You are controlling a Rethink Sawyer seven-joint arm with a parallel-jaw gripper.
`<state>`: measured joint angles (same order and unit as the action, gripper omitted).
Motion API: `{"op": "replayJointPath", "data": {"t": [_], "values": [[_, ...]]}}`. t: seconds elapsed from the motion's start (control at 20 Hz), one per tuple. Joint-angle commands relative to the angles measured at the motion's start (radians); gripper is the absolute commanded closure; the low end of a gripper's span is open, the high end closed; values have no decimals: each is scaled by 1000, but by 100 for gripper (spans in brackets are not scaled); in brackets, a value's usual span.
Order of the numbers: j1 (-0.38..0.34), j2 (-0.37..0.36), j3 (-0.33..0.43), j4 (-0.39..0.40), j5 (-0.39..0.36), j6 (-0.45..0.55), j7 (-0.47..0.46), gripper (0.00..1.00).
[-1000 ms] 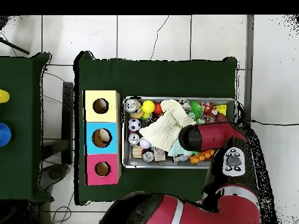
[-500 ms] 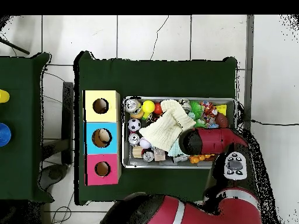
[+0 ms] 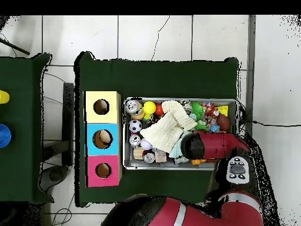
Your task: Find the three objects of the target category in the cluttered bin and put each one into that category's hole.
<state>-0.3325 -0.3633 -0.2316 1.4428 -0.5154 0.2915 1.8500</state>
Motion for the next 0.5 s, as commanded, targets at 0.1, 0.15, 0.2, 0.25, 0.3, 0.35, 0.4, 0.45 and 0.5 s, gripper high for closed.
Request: {"op": "replayJointPath", "data": {"t": [0.1,0.15,0.2,0.25,0.3,0.35,0.4,0.45,0.5], "values": [[-18,79,52,77,62,-47,187,0],[-18,82,52,76,66,-50,188,0],[-17,82,50,78,69,-54,190,0],[-20,79,50,81,71,-53,187,0],[-29,67,58,87,74,-43,175,0],[-47,43,70,91,79,-14,149,0],[-77,13,98,86,84,38,96,0],[-106,-15,120,78,93,92,47,0],[-130,-35,138,60,97,141,-4,0]]}}
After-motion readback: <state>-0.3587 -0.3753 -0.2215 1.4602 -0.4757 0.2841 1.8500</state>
